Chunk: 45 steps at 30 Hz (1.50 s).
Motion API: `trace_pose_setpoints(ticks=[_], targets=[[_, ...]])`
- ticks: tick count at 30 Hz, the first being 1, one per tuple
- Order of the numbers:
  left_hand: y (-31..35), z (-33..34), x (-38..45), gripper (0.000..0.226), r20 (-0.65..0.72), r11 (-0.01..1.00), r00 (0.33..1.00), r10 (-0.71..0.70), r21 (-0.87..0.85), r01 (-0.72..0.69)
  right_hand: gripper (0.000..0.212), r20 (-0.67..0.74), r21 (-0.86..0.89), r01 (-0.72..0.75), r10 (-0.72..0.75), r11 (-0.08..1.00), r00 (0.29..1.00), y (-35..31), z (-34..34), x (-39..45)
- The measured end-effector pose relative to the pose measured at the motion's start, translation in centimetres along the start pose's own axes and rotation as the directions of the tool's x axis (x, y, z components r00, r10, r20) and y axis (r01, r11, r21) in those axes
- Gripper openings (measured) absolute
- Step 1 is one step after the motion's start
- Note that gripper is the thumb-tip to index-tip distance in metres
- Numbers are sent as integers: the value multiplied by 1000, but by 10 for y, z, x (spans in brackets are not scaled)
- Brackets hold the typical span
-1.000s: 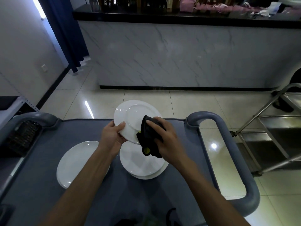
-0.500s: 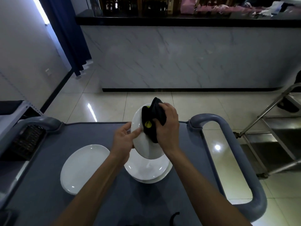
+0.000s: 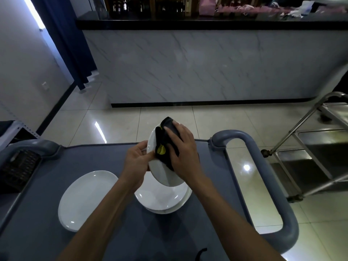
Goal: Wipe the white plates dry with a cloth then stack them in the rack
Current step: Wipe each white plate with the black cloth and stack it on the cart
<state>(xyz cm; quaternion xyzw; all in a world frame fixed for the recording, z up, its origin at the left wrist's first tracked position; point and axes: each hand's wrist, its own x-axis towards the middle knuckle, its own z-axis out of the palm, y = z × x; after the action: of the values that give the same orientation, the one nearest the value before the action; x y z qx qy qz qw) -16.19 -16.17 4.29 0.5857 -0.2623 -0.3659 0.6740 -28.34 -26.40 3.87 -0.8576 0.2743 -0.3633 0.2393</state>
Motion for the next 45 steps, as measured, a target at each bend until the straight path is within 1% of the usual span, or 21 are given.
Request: trace_pose_setpoints(ticks=[3, 6, 8, 10, 12, 13, 16, 18, 21, 25, 29, 32, 34, 38, 40, 42, 45], targets=[[9, 4, 0, 29, 56, 999, 998, 26, 40, -28, 43, -28, -12, 45, -46, 999, 999, -3, -9, 10], [17, 7, 2, 30, 104, 995, 993, 59, 69, -66, 45, -34, -34, 64, -65, 997, 997, -4, -17, 22], [19, 9, 3, 30, 102, 995, 993, 67, 66, -74, 45, -54, -37, 83, -85, 996, 995, 0, -21, 28], [19, 11, 3, 25, 85, 996, 994, 64, 56, -68, 44, -87, -7, 82, -83, 997, 993, 7, -22, 31], [17, 13, 2, 18, 64, 998, 997, 51, 19, -52, 42, -109, 53, 30, -24, 998, 994, 14, -22, 34], [15, 14, 2, 19, 54, 999, 998, 44, -4, -44, 42, -121, 82, -9, 19, 997, 992, 18, -23, 35], [13, 14, 1, 29, 42, 997, 999, 20, -78, -17, 43, -177, 166, -137, 166, 976, 970, 24, -25, 37], [12, 14, 0, 34, 43, 992, 999, -1, -124, 6, 43, -203, 209, -185, 227, 960, 952, 25, -28, 39], [10, 15, 0, 36, 39, 985, 999, -21, -172, 28, 41, -209, 206, -206, 249, 957, 946, 27, -31, 40], [8, 20, -1, 41, 17, 978, 999, -38, -206, 40, 40, -176, 194, -240, 274, 951, 945, 31, -36, 41], [4, 23, -3, 31, -24, 968, 998, -60, -244, 53, 39, -142, 190, -270, 298, 944, 944, 35, -38, 40], [2, 21, -5, 34, -34, 959, 996, -85, -275, 72, 40, -146, 142, -254, 274, 957, 951, 38, -39, 38], [1, 21, -8, 39, -17, 956, 996, -91, -283, 83, 41, -166, 134, -230, 250, 964, 954, 40, -40, 34], [1, 19, -12, 38, 22, 977, 997, -74, -197, 77, 35, -186, 122, -166, 187, 978, 965, 42, -41, 31], [3, 18, -11, 37, 24, 986, 998, -65, -155, 68, 33, -185, 89, -134, 148, 987, 972, 39, -38, 32], [5, 15, -10, 38, 26, 989, 998, -64, -129, 67, 35, -165, 47, -93, 99, 995, 981, 33, -34, 33], [7, 12, -10, 42, 47, 994, 997, -58, -95, 62, 37, -68, 23, 11, -9, 1000, 998, 24, -29, 29]])
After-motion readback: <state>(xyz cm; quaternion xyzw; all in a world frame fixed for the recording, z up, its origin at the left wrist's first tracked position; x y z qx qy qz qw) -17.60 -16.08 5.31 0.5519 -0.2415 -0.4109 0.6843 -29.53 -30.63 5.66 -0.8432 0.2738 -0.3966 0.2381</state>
